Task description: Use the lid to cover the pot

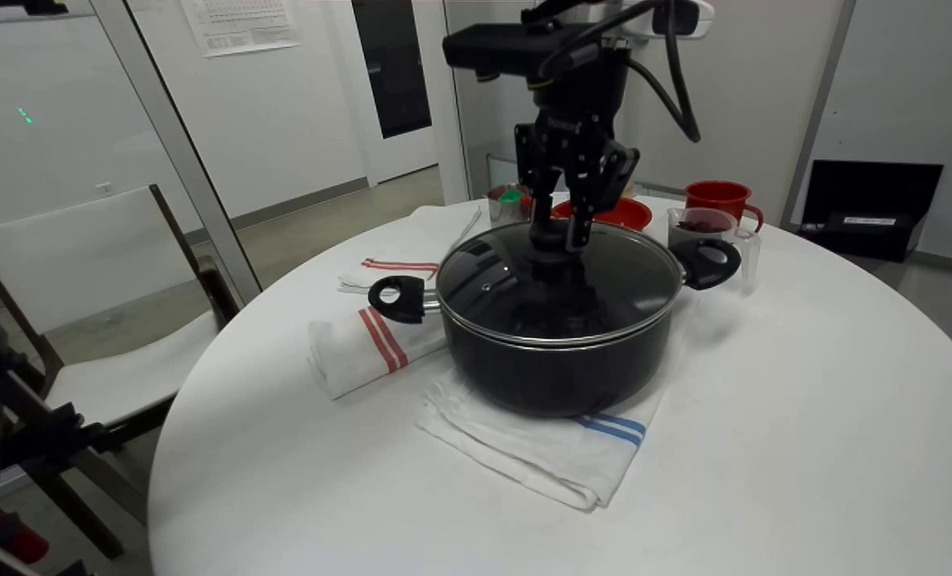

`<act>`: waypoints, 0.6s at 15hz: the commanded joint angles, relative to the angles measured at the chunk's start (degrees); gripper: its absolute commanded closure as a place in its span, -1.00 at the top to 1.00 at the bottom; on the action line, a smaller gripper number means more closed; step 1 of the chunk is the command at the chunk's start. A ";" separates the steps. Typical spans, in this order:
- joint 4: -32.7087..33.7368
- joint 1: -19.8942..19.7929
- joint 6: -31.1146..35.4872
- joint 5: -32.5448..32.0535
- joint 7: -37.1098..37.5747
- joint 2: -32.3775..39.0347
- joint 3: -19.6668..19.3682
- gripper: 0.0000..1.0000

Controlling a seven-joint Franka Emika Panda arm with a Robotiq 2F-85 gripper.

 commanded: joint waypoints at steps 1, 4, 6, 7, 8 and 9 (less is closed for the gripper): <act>1.28 -0.08 -0.78 1.43 0.75 -0.28 -0.03 0.63; 0.75 -0.02 0.16 1.45 1.20 -1.25 -0.10 1.00; -0.17 0.06 0.75 1.48 1.32 -2.31 -0.02 1.00; -0.92 0.19 1.15 1.39 1.26 -3.01 0.01 1.00; -1.67 0.28 1.49 1.33 1.18 -3.75 0.03 1.00; -2.26 0.29 1.64 1.38 1.06 -4.41 0.11 1.00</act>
